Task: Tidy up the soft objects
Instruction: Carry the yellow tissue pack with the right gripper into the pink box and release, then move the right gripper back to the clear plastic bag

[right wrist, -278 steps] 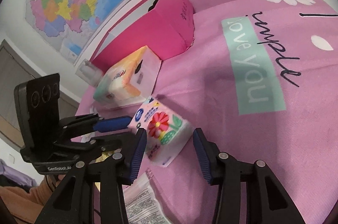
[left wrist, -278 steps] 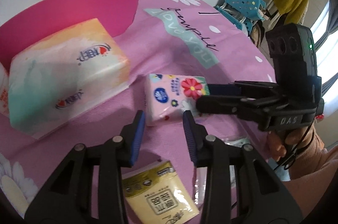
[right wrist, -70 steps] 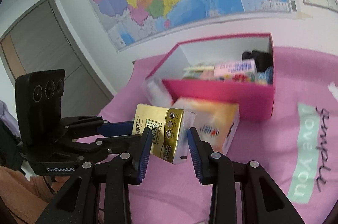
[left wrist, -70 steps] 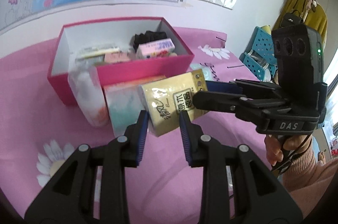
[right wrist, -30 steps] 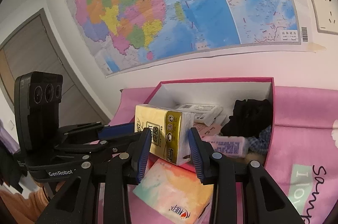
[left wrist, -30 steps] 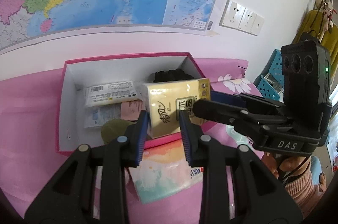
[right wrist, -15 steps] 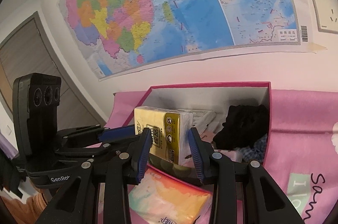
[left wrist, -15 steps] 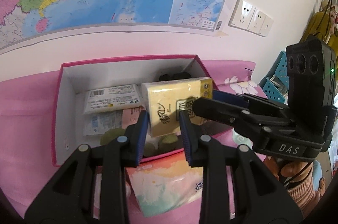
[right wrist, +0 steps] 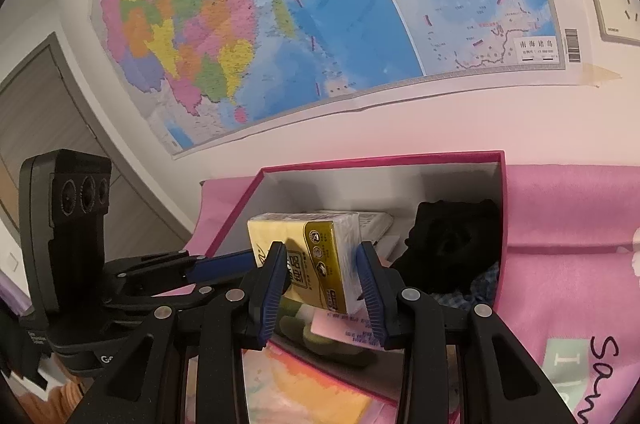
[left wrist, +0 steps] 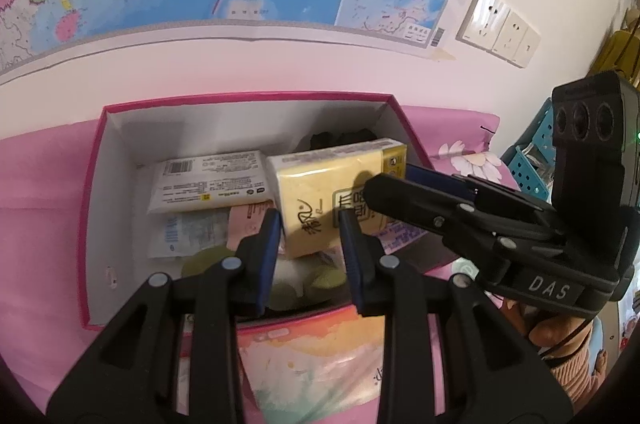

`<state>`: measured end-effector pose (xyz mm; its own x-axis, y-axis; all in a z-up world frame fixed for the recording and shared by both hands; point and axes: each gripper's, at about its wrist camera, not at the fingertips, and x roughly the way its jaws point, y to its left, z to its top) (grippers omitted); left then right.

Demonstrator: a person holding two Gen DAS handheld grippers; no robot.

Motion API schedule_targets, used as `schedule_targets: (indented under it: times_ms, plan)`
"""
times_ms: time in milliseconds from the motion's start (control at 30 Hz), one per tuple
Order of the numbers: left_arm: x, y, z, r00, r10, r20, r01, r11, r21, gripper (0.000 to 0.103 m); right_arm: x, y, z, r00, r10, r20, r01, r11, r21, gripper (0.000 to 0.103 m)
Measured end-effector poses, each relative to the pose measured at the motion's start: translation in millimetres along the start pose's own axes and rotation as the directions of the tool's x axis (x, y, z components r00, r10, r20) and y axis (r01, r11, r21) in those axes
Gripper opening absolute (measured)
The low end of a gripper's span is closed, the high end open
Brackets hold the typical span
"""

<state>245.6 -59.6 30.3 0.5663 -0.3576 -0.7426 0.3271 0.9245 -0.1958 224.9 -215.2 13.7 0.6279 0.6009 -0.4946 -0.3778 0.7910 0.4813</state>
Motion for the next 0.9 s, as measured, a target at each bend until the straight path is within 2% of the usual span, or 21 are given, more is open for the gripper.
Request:
schedule_targets:
  times_ms: [567, 800, 900]
  plan:
    - [23, 0, 11, 0.998, 0.011, -0.061, -0.013, 0.999, -0.038, 0.032, 12, -17, 3, 1.0, -0.03, -0.005, 0.031, 0.998, 0.054, 0.038]
    - [15, -2, 5, 0.999, 0.02, -0.032, -0.02, 0.999, -0.029, 0.035, 7, -20, -1, 0.998, -0.065, 0.019, 0.063, 0.996, 0.065, 0.043]
    - [5, -3, 1, 1.0, 0.012, 0.001, -0.011, 1.0, -0.017, 0.043, 0, -18, -3, 0.997, -0.071, 0.029, 0.069, 0.996, 0.058, 0.044]
